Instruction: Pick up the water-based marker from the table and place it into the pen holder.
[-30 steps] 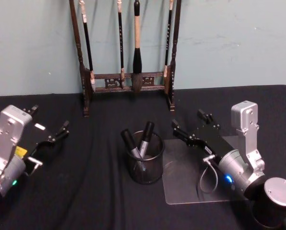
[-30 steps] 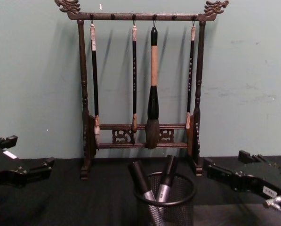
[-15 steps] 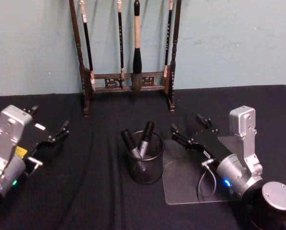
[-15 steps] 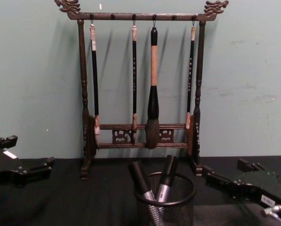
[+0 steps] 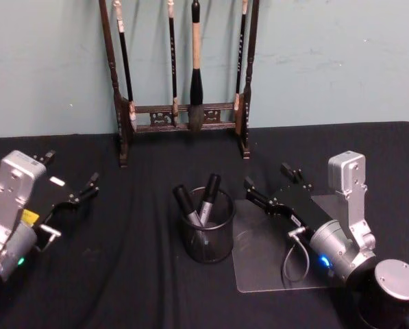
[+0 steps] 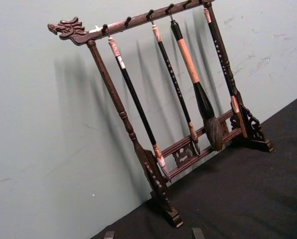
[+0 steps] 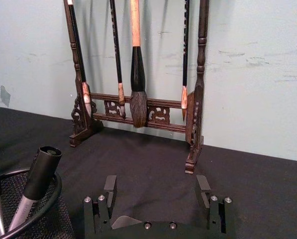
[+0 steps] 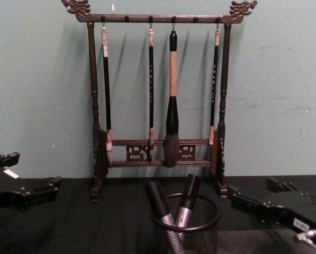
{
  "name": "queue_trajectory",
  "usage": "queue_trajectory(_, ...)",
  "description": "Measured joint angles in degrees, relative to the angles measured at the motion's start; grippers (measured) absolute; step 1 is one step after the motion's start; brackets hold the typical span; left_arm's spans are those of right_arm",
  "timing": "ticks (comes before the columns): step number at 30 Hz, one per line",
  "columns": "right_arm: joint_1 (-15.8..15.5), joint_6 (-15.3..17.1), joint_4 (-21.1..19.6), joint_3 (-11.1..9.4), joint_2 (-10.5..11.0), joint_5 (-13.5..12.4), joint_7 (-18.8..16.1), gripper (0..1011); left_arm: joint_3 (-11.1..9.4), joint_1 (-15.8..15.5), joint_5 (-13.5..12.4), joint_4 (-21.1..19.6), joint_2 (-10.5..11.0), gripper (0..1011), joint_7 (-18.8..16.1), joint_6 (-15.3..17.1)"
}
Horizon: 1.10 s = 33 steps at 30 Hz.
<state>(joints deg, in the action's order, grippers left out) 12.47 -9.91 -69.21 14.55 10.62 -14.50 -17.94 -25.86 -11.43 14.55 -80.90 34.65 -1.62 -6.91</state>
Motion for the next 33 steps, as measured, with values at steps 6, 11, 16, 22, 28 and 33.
queue_trajectory(6, 0.03, -0.02, -0.03, 0.02, 0.03, -0.01, -0.02, 1002, 0.00, 0.00, 0.00, 0.00, 0.00, 1009, 0.00, 0.00)
queue_trajectory(11, 0.03, -0.05, -0.08, 0.03, 0.06, -0.02, -0.02, 1002, 0.00, 0.00, 0.00, 0.00, 0.00, 1009, 0.00, 0.00)
queue_trajectory(16, 0.03, -0.05, -0.08, 0.03, 0.06, -0.03, -0.02, 1002, 0.00, 0.00, 0.00, 0.00, 0.00, 1009, 0.00, 0.00)
queue_trajectory(22, 0.02, -0.05, -0.07, 0.03, 0.06, -0.05, -0.02, 1002, 0.00, 0.00, 0.00, 0.00, 0.00, 1009, 0.00, 0.00)
queue_trajectory(28, 0.02, -0.05, -0.07, 0.02, 0.06, -0.05, -0.02, 1002, 0.00, 0.00, 0.00, 0.00, 0.00, 1009, 0.00, 0.00)
queue_trajectory(33, 0.02, -0.04, -0.08, 0.02, 0.06, -0.05, -0.02, 1002, 0.00, 0.00, 0.00, 0.00, 0.00, 1009, 0.00, 0.00)
